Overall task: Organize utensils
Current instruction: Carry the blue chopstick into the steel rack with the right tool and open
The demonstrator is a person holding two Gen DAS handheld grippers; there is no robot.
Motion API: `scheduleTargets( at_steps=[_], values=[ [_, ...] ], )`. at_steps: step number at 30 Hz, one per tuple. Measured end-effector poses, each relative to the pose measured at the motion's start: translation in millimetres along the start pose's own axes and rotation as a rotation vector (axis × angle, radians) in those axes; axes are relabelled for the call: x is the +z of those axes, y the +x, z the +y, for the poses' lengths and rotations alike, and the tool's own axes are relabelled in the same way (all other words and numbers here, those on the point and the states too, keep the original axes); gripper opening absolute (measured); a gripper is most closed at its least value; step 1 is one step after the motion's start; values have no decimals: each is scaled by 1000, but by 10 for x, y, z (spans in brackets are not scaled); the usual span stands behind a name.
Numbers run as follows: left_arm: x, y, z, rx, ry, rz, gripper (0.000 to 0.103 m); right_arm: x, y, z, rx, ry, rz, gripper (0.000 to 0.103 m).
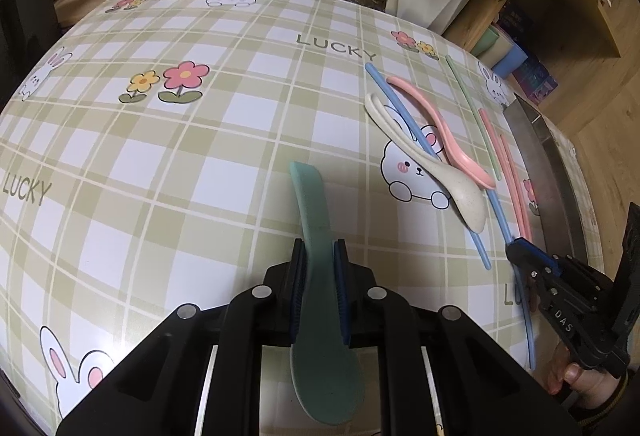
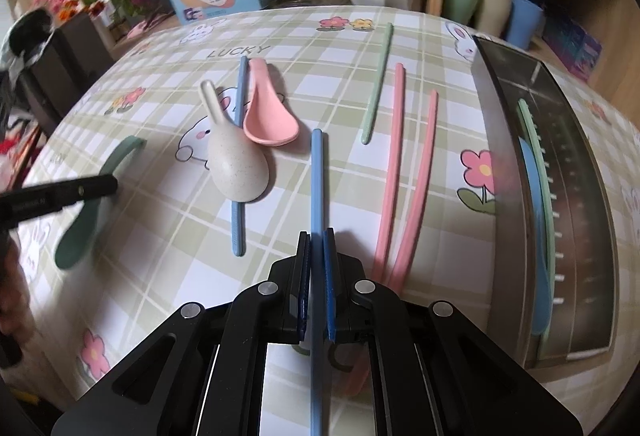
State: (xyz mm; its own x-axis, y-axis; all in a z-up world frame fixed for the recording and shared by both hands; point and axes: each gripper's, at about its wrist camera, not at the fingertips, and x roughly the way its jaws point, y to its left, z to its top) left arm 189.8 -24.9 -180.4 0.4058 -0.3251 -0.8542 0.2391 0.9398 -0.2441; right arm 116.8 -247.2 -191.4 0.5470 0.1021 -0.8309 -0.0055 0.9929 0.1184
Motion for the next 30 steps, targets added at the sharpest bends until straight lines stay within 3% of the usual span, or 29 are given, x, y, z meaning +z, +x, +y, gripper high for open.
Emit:
scheduleTargets(
  at_steps=[5,17,21,23,30],
  values=[
    [26,-134,-34,-13,-1,-27,14,4,-64,-125,90,68,-10,6],
    [172,-359,-266,-57,30,-70,14,230,-484,-406,138,179,-127,6],
    [244,-380,-401,-78,51,-79,14,393,-687,-744,105,228,-192,6],
    [272,-370,-466,-92,57,-77,14,489,-730,-950,32,222,-210,6],
    [373,-306,-784,-134,85,-67,14,639,-532,-1553,-92,269,-206,6]
  ],
)
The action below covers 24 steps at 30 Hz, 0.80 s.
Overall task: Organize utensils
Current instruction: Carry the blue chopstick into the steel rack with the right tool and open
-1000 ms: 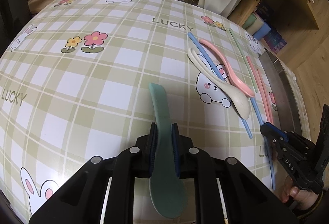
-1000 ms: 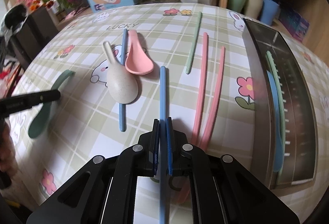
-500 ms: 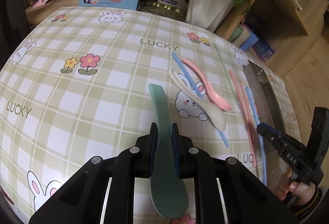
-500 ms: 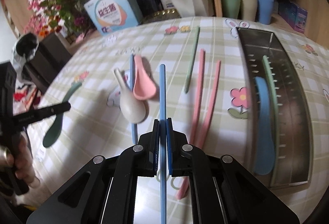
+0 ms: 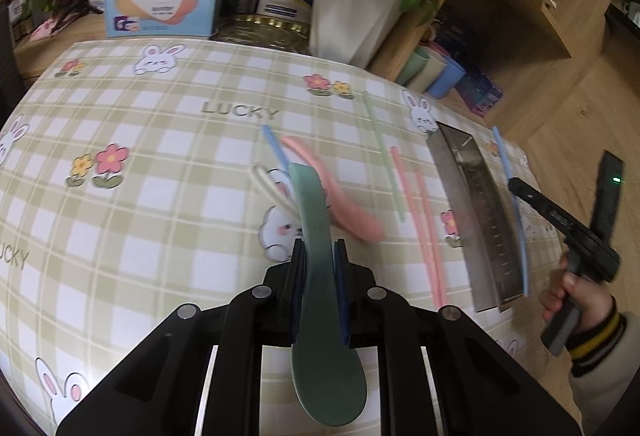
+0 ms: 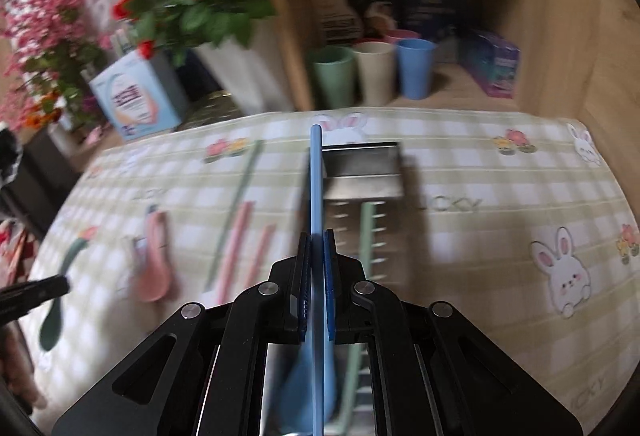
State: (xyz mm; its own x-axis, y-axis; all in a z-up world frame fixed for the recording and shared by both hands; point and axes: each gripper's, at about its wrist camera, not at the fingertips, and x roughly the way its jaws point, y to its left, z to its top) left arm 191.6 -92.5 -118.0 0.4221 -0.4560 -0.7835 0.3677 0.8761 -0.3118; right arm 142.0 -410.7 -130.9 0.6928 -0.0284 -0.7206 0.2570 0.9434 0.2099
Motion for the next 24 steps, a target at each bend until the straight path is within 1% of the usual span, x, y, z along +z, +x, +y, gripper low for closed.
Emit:
scheduleTargets(
  at_steps=[3,6,14,18,24],
  values=[
    [59,54,-110,-13,4,7,14,20,113,-150,-12,41,10,6],
    [101,109,-190,-22,11,14,14,-16,182,-202,-16,48,23,6],
    [158,310,-443,-51,40,45,14,-144,266,-160,-26,40,55,6],
    [152,388,-559,-79,47,63,14,-174,287,-126,-40,26,71,6],
    [138,455,-623,-90,43,84,14,-175,290,-113,-59,19,85,6]
  ],
)
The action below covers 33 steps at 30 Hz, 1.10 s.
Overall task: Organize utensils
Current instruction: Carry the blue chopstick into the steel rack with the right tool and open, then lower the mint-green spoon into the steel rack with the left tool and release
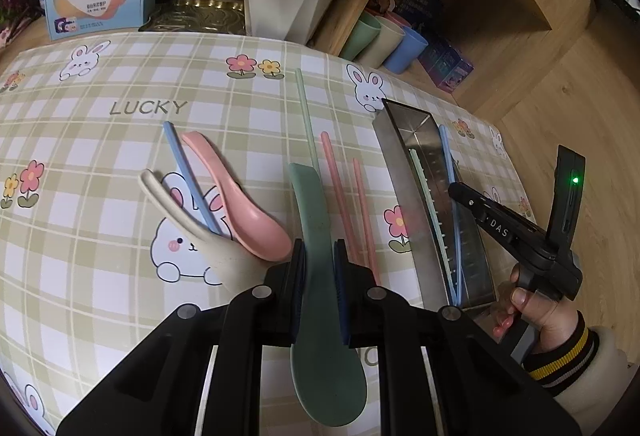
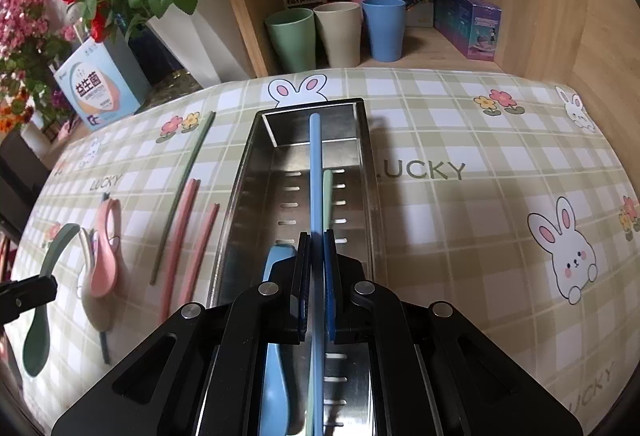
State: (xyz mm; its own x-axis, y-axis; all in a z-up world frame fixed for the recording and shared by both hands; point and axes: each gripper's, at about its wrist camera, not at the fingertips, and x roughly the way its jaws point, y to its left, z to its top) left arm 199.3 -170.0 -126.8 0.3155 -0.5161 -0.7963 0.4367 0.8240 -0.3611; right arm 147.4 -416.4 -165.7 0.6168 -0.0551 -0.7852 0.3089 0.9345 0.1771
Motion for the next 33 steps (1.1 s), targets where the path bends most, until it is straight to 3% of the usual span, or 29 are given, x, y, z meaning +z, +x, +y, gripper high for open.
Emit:
scheduleTargets(
  at_steps=[10,18,29,32,33],
  values=[
    [-9,84,-155,-16,5,17,14,-6,43,-32,-36,10,38,6],
    [2,132,-304,-17,25,23,14,-7,-51,-56,-15,17,29,8],
    [14,291,-835,-63,70,35,14,-29,-352,-234,-52,-12,35,10],
    [-8,389,-1040,-74,100,44,14,-49,-412,-347,-61,3,33,19],
    [-11,419,-1101,-76,110,47,14,-58,-436,-394,-66,13,28,30]
  ],
)
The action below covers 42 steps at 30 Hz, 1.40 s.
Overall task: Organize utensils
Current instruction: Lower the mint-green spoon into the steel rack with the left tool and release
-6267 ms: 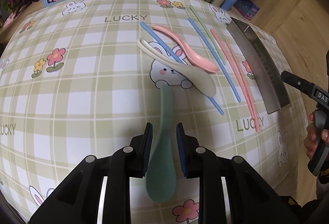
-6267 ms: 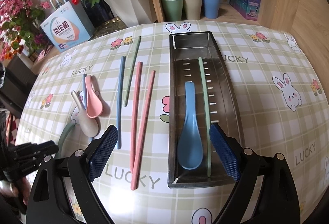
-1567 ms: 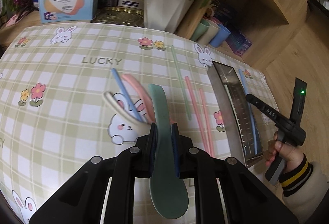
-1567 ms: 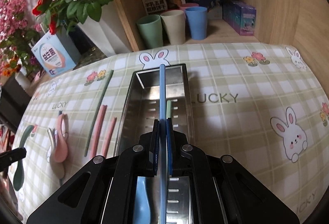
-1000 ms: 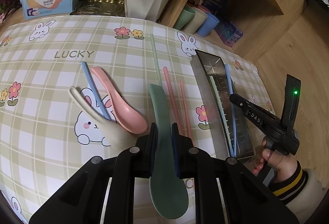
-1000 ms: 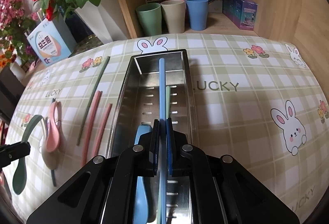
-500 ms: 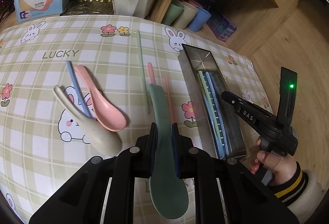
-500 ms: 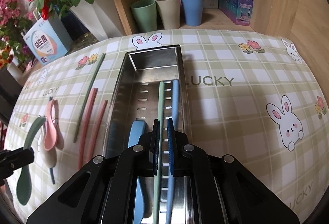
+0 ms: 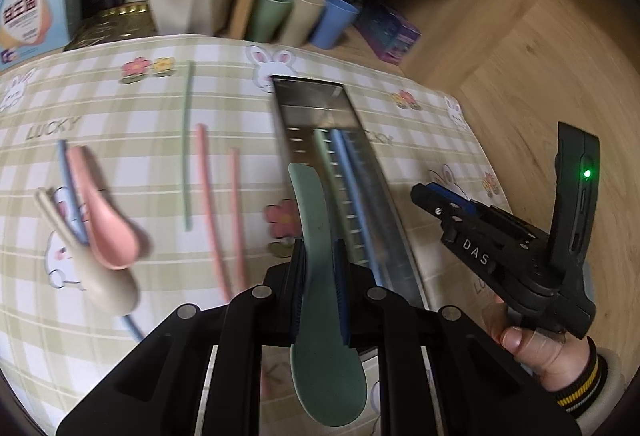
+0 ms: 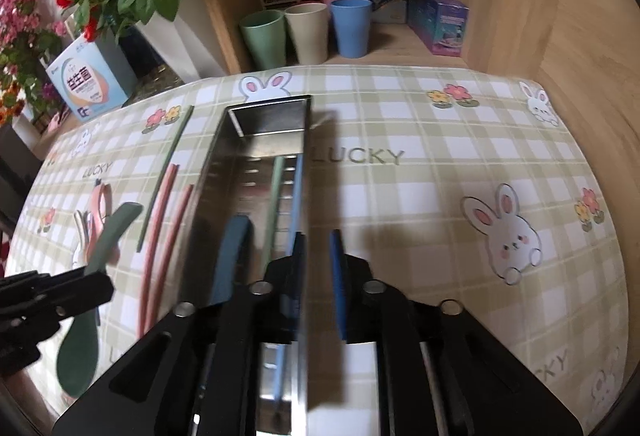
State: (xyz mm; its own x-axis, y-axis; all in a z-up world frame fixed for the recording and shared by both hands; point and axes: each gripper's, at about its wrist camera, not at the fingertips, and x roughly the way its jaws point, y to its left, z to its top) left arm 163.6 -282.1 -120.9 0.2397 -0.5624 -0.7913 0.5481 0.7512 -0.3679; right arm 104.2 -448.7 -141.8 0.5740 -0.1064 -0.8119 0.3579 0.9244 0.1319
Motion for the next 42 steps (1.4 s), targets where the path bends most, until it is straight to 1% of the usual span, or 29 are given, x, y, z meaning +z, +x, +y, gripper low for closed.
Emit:
scheduleTargets(
  at_steps=[1,4,6,9,12,15,22,33,42],
  values=[
    [10,34,-50,-1,6,2,14,-9,-23,-43,-4,9,-7,42],
    [52,115,-143,-11,0,2,14,-27,-55,-134,-11,26,-11,47],
    [106,201,-209,-2,-11,14,14,-41,-65,-176,-9,35,-10,50],
    [138,284,-278,-5,-22,19,14,-64,-74,-217,-3,40,-8,51],
    [152,404,-354,29,-8,13,14,-75,-63,-254,6,52,-4,51],
    [140,519,-343,56,-9,21,14,-79,-64,-281,13,65,-6,51],
    [128,697,-262,81,-12,47,14,-89,-36,-351,27,98,-13,51],
    [111,804,-327,111,40,62,14,-94,9,-353,32,116,0,51],
    [83,698,-313,90,49,56,14,-118,-1,-332,25,118,7,51]
  ],
)
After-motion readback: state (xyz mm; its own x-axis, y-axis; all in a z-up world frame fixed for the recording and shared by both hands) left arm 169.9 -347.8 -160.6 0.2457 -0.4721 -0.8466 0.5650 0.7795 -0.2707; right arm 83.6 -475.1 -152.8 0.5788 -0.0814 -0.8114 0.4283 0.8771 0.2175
